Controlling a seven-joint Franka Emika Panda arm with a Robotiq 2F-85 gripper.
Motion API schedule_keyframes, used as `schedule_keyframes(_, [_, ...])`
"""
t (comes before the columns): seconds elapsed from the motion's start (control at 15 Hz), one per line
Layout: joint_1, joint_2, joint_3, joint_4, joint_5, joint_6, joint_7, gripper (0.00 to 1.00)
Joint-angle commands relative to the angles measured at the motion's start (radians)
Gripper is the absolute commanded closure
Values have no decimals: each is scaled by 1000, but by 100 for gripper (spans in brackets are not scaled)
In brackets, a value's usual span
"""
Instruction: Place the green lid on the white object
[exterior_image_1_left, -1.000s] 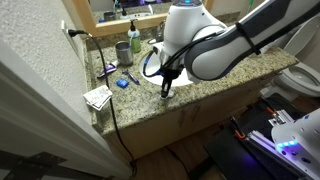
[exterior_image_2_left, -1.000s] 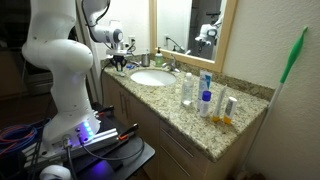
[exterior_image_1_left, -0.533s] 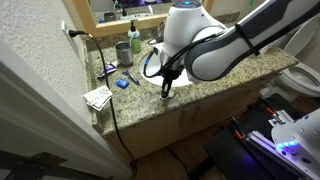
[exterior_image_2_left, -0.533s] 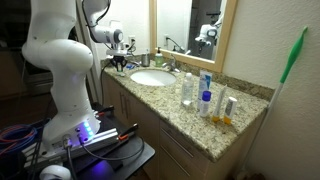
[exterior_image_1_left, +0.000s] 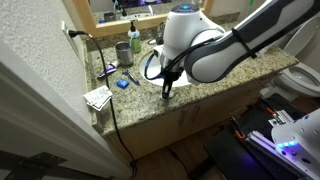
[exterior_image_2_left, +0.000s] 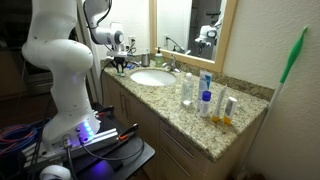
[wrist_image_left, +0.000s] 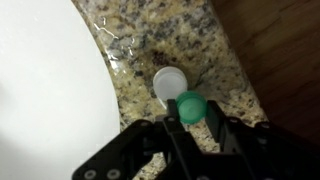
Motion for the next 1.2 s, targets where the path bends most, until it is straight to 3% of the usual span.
schedule_keyframes(0.0, [6, 15, -7, 12, -30, 28, 24, 92])
schedule_keyframes(1.13, [13, 28, -8, 30, -48, 28, 39, 92])
